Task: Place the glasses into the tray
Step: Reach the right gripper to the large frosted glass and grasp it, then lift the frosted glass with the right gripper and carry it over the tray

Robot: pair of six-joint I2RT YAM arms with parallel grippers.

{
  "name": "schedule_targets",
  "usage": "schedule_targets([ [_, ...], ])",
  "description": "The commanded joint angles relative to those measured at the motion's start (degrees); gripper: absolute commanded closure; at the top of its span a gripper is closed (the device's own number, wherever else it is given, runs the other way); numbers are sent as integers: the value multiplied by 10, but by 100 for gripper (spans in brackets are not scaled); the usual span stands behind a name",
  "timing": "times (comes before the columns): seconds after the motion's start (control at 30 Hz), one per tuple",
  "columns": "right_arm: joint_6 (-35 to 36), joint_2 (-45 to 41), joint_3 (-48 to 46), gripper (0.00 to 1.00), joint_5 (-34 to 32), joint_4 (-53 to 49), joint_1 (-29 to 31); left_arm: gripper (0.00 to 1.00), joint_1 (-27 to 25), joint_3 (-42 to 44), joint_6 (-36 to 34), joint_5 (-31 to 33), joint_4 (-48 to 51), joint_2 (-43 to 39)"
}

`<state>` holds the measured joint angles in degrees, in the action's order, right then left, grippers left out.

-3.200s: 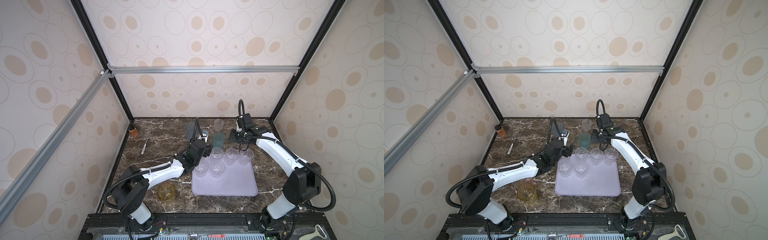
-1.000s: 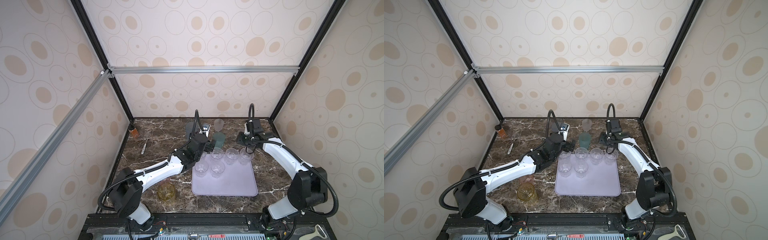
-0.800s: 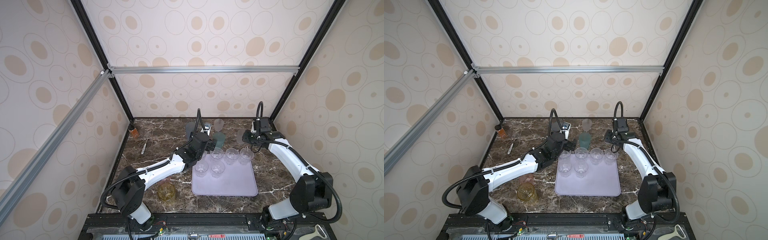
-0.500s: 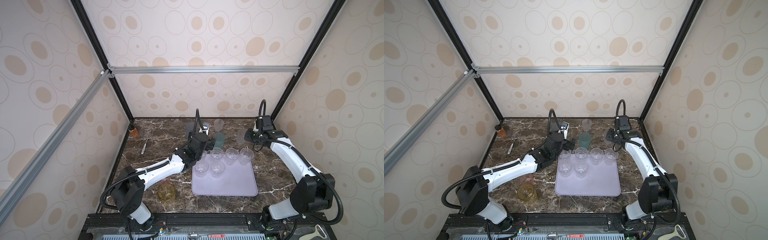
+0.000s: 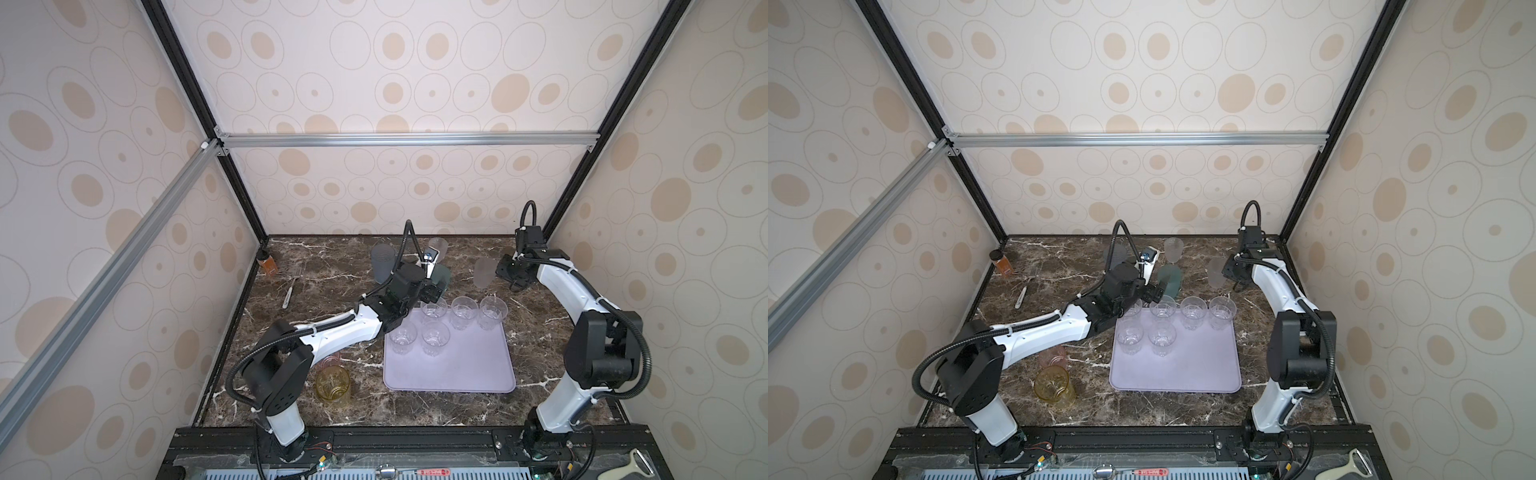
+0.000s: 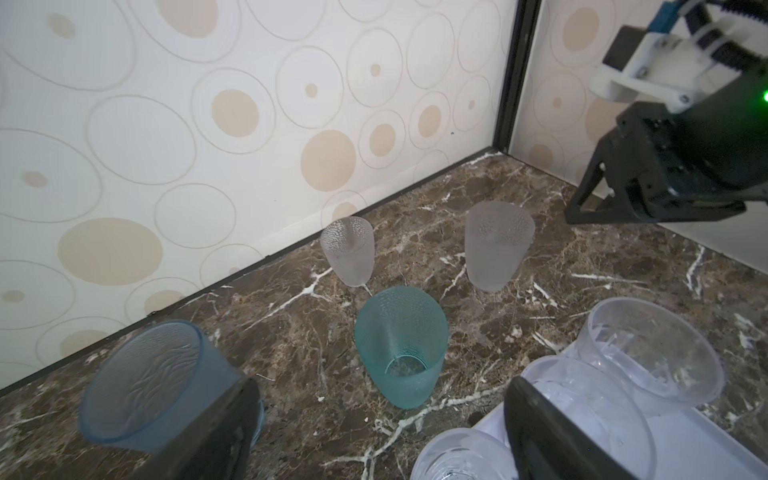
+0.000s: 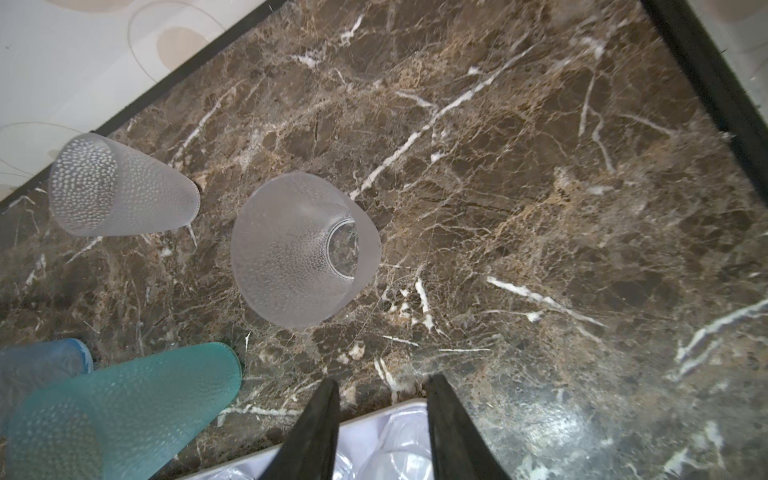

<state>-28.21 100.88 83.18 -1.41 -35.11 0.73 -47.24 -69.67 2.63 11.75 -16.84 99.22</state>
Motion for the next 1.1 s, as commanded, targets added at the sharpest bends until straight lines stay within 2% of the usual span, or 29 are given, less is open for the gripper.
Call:
schedule_targets([
  [0.0, -5, 30, 36, 62, 4, 5, 0, 8, 2, -40, -33, -41, 31, 19],
  [0.13, -3, 64, 64, 62, 0, 7, -3, 7, -1, -56, -28, -63, 58, 33],
  [0.3, -5, 93, 93, 62, 4, 10, -4, 6, -3, -39, -11, -66, 44, 36],
  [0.5, -4, 143, 134, 64, 9, -6, -5, 6, -3, -40, -16, -58, 47, 41],
  [0.7, -7, 154, 127, 68, 14, 5, -5, 5, -3, -30, -26, -47, 45, 38],
  [0.9, 3, 166, 128, 82, 5, -3, -4, 5, -3, -20, -31, -44, 41, 32],
  [1.07, 20, 136, 110, 93, -19, -4, 0, 5, -3, -11, -32, -44, 37, 21],
])
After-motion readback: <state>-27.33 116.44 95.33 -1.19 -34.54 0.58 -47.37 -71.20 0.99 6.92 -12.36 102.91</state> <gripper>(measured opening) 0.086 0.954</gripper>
